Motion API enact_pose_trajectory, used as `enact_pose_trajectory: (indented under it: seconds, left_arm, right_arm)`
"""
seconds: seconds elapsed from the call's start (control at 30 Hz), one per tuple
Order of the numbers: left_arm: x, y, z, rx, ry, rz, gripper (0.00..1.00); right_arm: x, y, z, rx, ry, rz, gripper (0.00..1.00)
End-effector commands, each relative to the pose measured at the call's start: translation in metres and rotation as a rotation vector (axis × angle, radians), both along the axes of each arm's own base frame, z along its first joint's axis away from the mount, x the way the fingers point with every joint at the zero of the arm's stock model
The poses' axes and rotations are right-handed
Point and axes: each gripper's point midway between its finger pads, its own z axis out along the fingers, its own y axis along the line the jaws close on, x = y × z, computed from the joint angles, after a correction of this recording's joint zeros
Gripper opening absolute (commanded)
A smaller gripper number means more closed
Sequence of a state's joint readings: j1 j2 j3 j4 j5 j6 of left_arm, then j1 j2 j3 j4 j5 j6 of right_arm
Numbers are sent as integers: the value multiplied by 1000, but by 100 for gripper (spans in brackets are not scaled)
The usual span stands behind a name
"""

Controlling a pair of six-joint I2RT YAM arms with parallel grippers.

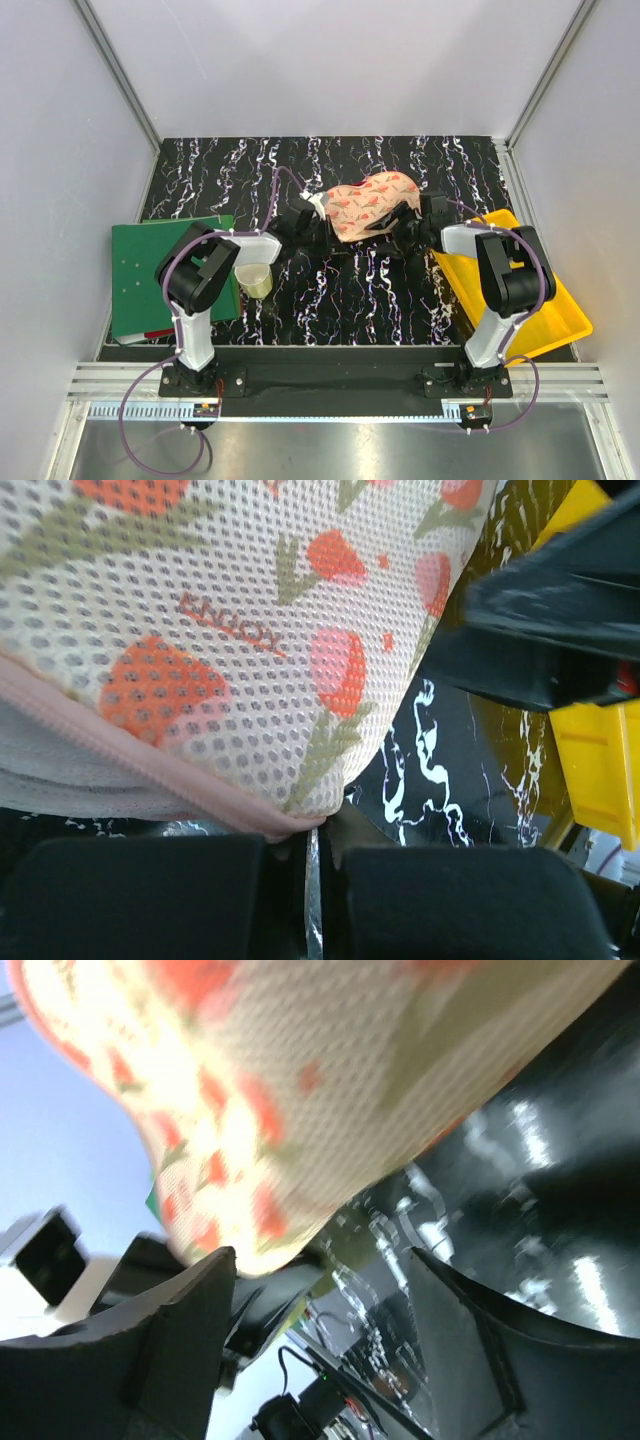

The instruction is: Place the bra in the laundry bag and zip it closed

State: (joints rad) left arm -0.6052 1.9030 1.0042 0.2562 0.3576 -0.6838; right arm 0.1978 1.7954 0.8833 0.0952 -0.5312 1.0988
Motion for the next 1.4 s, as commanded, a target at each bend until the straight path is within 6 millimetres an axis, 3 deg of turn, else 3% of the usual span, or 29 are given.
enact_pose_trajectory:
  seconds: [0.0, 0.1, 0.2, 0.3, 0.43, 0.57, 0.63, 0.67, 0.7, 0.73, 0.87, 0.97, 1.17, 1.23, 1.27, 1.3, 1.37]
  left_arm:
    - [-2, -18, 18, -97, -15, -27, 0]
    - [-5, -19, 19, -106, -10, -25, 0]
    - [-8, -18, 19, -108, -8, -31, 0]
    - [-11, -18, 18, -108, -5, -35, 0]
    - [-14, -16, 16, -108, 0, -36, 0]
    - [-15, -15, 12, -100, 10, -37, 0]
    - [-17, -5, 2, -25, 42, -26, 0]
    - [-9, 1, 1, 30, 16, -5, 0]
    - [-17, 15, -14, 123, 82, 8, 0]
    - [-14, 24, -19, 185, 80, 31, 0]
    - [-15, 46, -22, 305, 57, 40, 0]
    - [-17, 50, -22, 331, 65, 26, 0]
    - [-24, 11, 0, 201, 15, -107, 0]
    - [-20, 11, 8, 215, -30, -90, 1]
    - [-19, 9, 11, 212, -52, -86, 5]
    - [-18, 9, 14, 212, -72, -77, 18]
    - [-18, 9, 25, 172, -133, -48, 31]
  right_arm:
    - [3, 18, 29, 15, -136, 15, 84]
    - [0, 33, 26, 26, -137, 43, 86]
    - [1, 51, 21, 100, -110, 30, 81]
    - [7, 59, 18, 131, -113, 7, 66]
    - [12, 57, 15, 118, -98, -30, 40]
    - [16, 51, 7, 71, -70, -67, 21]
    - [14, 45, 0, 32, -49, -53, 9]
    - [18, 44, -1, 4, -71, -23, 0]
    - [14, 39, -8, -28, -37, -6, 0]
    - [21, 35, -2, -44, -57, 8, 0]
    - [20, 15, -15, -157, -76, 100, 0]
    - [17, 1, -21, -172, -53, 137, 0]
    - [18, 2, -14, -177, -71, 182, 0]
    - [16, 5, -12, -159, -68, 196, 0]
    - [15, 6, -11, -142, -56, 190, 0]
    - [14, 10, -7, -118, -57, 196, 0]
    - [15, 17, -3, -50, -48, 172, 0]
